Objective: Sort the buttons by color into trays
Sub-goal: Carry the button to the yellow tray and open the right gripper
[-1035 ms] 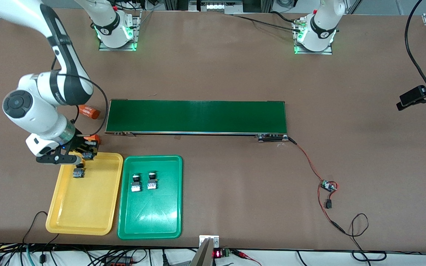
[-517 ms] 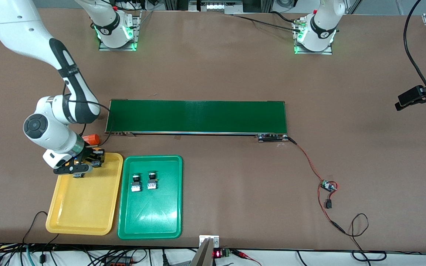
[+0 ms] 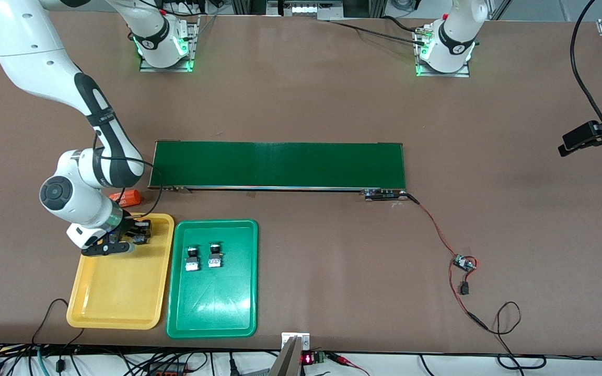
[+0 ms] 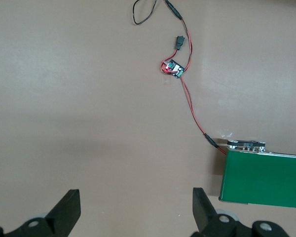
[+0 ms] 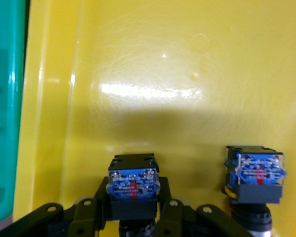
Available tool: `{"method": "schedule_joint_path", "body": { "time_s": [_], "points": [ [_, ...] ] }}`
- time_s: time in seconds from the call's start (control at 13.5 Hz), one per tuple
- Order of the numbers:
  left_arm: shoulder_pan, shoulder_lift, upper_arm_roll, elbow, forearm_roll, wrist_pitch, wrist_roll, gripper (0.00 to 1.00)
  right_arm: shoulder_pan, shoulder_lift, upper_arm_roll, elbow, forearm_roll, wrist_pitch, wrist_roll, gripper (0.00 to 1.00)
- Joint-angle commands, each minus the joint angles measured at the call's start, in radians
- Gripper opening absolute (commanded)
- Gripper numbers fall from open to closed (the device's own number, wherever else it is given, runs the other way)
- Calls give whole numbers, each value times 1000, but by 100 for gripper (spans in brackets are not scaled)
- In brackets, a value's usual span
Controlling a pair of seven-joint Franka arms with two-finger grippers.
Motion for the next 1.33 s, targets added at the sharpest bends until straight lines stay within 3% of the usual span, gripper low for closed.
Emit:
{"method": "schedule_joint_path", "body": {
  "time_s": [0.0,0.15,0.3,0.37,0.44,0.74,1.11,1.18,1.26],
  "points": [
    [5,-8,-4,-8,-12,7,17,100,-5,20,8,30,-6,-7,1,16],
    [7,-8,-4,-8,-13,7,17,100,-5,21,8,31,-3,-9,2,33],
    [5,-8,-4,-6,-12,7,17,100,-6,22,8,31,-3,-9,1,68],
    [5,-8,-4,-6,-13,7,17,100,-6,22,8,31,-3,-9,2,74],
    [5,-6,-4,-5,-12,10,17,100,-6,22,8,31,-1,-9,2,78],
    [5,-5,-4,-1,-12,10,17,100,-6,12,8,48,2,-36,-2,79],
    [5,-6,-4,-3,-13,2,17,100,-12,-87,10,60,3,-247,5,84],
    [4,-6,-4,-3,-10,4,17,100,-12,-119,8,62,3,-295,7,87],
    [1,-6,-4,-3,-6,4,17,100,-12,-144,10,66,6,-342,19,98]
  ]
}}
